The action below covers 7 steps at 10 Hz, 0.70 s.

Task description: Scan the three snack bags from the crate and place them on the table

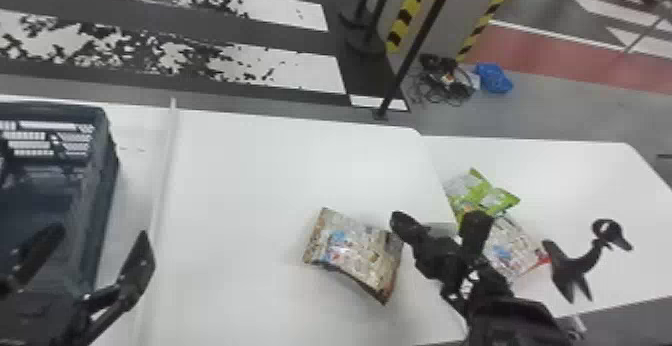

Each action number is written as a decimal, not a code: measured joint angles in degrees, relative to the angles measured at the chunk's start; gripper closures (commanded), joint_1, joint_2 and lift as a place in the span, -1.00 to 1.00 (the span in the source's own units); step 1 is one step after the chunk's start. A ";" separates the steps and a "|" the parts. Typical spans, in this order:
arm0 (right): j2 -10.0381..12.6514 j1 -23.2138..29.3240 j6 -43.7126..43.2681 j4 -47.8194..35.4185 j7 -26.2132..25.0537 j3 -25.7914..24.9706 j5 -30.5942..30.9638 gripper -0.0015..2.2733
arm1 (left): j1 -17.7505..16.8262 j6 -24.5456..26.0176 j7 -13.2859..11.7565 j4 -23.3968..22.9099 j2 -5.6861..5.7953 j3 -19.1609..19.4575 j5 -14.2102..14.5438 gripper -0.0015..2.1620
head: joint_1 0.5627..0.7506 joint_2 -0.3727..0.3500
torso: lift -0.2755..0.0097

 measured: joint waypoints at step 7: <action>0.32 10.19 -1.86 -3.15 1.79 -1.04 -4.00 0.97 | 1.09 -1.99 -0.46 -0.13 0.50 -0.21 -0.35 -0.93 | 0.41 -0.94 | 0.68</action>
